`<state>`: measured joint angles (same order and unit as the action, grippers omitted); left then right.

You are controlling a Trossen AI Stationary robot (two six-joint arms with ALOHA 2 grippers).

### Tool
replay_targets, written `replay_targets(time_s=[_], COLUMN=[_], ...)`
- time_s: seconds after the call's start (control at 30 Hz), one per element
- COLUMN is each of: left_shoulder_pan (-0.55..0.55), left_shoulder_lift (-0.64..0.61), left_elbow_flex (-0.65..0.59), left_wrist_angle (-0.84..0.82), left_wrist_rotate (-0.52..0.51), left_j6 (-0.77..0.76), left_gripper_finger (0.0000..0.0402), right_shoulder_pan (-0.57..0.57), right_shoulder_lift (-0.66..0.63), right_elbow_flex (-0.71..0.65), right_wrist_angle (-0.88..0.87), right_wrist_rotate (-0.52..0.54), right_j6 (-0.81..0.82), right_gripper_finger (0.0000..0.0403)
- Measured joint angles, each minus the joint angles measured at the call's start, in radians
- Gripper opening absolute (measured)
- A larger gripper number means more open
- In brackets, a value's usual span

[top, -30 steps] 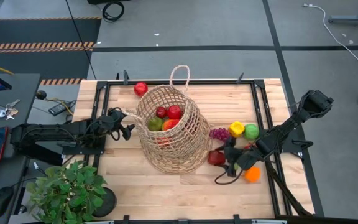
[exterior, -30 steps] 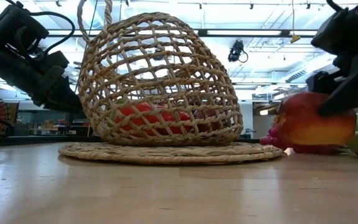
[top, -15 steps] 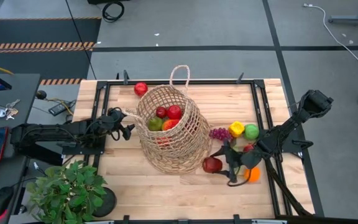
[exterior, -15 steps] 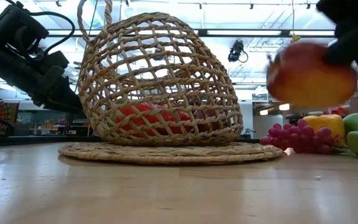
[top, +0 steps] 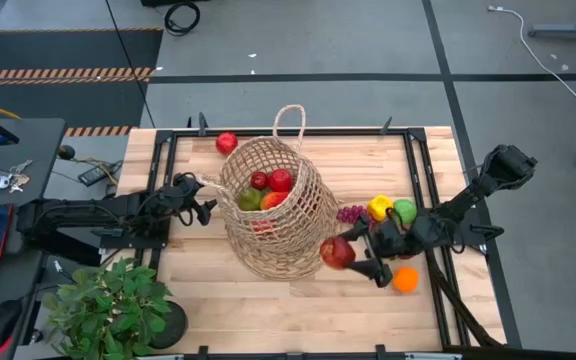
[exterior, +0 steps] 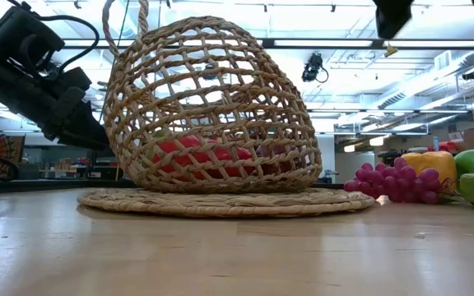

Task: Build produce basket
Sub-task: Put the dark red apple into the basket

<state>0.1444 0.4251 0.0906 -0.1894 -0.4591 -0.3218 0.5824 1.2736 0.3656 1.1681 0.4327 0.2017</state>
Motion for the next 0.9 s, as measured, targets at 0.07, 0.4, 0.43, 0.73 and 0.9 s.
replay_targets(time_s=[0.07,0.4,0.43,0.73,0.9], left_shoulder_pan=[0.0,0.0,0.0,0.0,0.0], left_shoulder_lift=[0.0,0.0,0.0,0.0,0.0], left_elbow_flex=[0.0,0.0,0.0,0.0,0.0], left_wrist_angle=[0.0,0.0,0.0,0.0,0.0], left_wrist_rotate=[0.0,0.0,0.0,0.0,0.0], left_j6=[0.0,0.0,0.0,0.0,0.0], left_gripper_finger=[0.0357,0.0357,0.0357,0.0357,0.0357], right_shoulder_pan=[-0.006,0.018,0.018,0.018,0.018], right_shoulder_lift=[0.0,0.0,0.0,0.0,0.0], right_elbow_flex=[0.0,0.0,0.0,0.0,0.0], right_wrist_angle=[0.051,0.065,0.065,0.007,-0.143], right_wrist_rotate=[-0.009,-0.069,-0.069,-0.069,-0.013], right_j6=[0.0,-0.023,-0.028,-0.164,-0.419], right_gripper_finger=[0.0348,0.0348,0.0348,0.0348,0.0348])
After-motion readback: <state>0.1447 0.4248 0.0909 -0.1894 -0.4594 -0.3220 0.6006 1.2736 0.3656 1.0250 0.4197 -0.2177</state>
